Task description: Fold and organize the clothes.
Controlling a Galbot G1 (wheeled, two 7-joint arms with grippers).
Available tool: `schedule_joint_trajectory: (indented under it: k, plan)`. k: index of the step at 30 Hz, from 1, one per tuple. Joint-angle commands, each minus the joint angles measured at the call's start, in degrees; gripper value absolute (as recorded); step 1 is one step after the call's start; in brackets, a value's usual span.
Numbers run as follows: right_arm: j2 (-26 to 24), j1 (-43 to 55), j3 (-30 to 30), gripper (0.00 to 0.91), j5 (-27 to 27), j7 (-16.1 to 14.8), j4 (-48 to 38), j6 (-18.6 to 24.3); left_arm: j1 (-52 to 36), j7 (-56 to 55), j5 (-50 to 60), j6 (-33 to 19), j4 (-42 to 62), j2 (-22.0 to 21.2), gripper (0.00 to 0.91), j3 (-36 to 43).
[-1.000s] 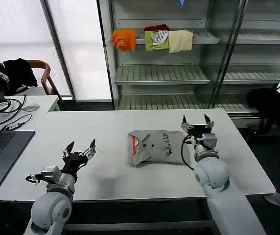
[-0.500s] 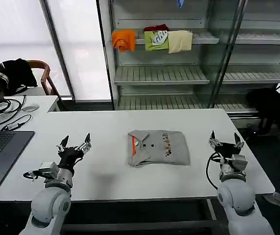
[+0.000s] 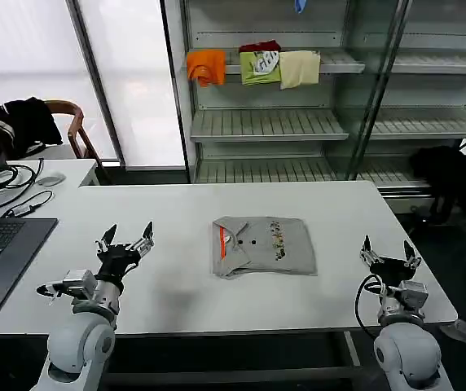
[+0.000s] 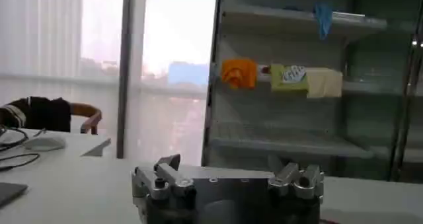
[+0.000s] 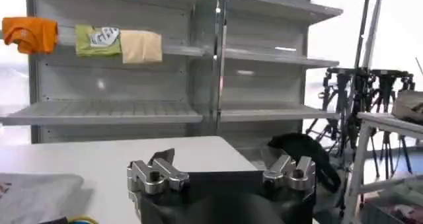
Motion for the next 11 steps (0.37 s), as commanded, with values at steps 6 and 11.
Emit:
schedule_joint_trajectory:
  k: [6,11]
  plan:
    - [-0.4,-4.09,2.19,0.907,0.1,0.03,2.7,0.45,0.57,1.71,0.1,1.22,-1.59,-0.11,0.907,-0.39]
    - [-0.77,-4.57,3.05,0.907,0.48,-0.15,4.14,0.16,0.75,2.07,0.03,1.24,-2.32,0.02,0.907,-0.8]
